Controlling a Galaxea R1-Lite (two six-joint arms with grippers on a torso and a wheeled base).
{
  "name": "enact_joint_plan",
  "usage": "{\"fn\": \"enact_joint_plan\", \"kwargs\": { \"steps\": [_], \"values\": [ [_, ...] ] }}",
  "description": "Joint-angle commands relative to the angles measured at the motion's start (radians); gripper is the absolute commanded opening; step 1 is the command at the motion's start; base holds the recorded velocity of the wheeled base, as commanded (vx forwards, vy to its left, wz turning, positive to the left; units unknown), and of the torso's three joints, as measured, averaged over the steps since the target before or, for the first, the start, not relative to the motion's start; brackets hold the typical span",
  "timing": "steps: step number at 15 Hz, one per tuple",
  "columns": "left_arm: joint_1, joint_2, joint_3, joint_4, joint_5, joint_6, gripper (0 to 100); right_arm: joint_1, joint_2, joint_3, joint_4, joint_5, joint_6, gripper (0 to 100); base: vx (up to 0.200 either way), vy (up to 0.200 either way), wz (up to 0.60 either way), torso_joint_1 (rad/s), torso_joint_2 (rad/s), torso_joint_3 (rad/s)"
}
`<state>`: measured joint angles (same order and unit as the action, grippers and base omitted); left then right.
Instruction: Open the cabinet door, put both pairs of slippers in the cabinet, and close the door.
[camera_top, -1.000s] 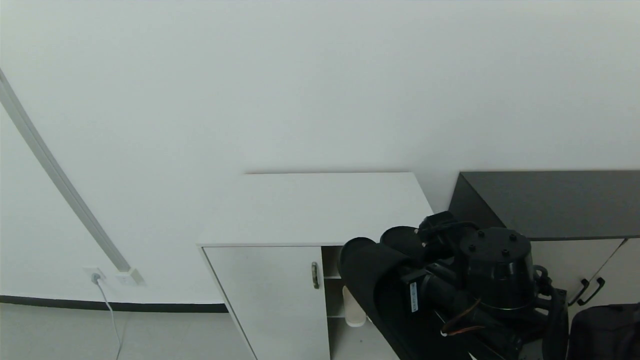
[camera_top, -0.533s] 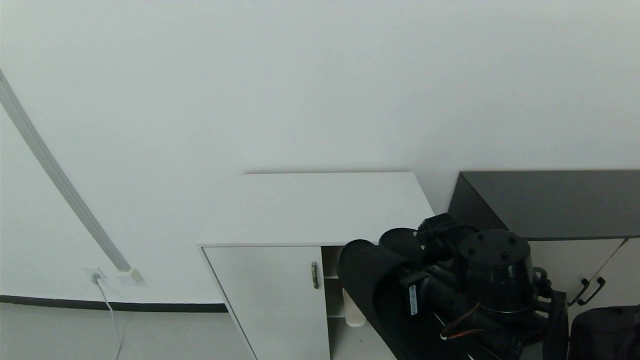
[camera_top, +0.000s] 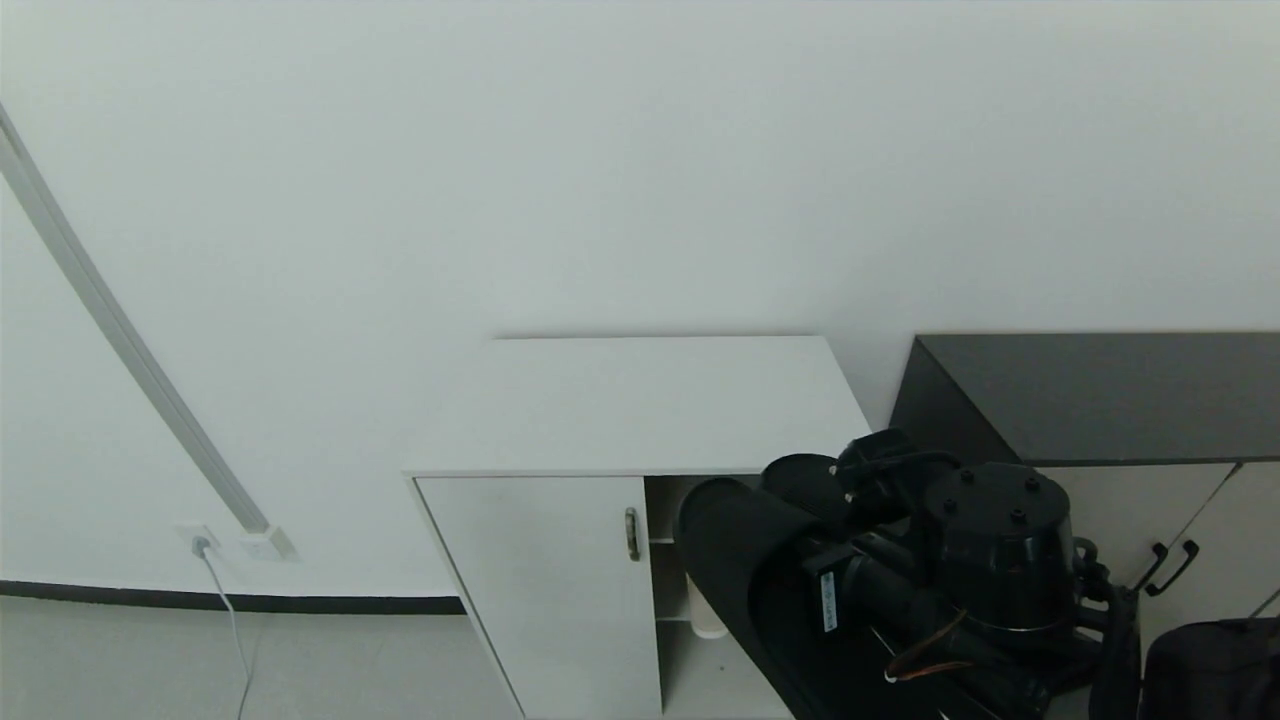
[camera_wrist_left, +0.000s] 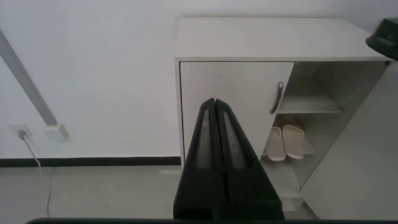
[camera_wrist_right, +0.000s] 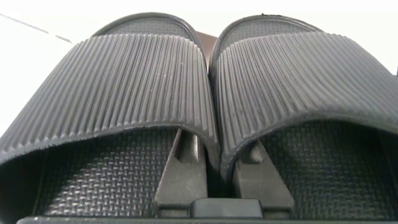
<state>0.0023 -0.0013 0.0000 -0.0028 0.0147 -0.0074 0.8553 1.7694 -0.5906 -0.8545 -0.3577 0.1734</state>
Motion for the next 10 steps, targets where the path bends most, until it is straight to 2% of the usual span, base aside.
{"fn": "enact_joint_plan", "kwargs": {
  "steps": [1, 10],
  "values": [
    [0.001, 0.001, 0.000, 0.000, 0.001, 0.000, 0, -0.001, 0.002, 0.002, 0.000, 0.000, 0.000, 0, 0.000, 0.000, 0.00, 0.000, 0.00, 0.000],
    [0.001, 0.001, 0.000, 0.000, 0.001, 0.000, 0, 0.010, 0.013, 0.012, 0.000, 0.000, -0.002, 0, 0.000, 0.000, 0.00, 0.000, 0.00, 0.000]
  ]
}}
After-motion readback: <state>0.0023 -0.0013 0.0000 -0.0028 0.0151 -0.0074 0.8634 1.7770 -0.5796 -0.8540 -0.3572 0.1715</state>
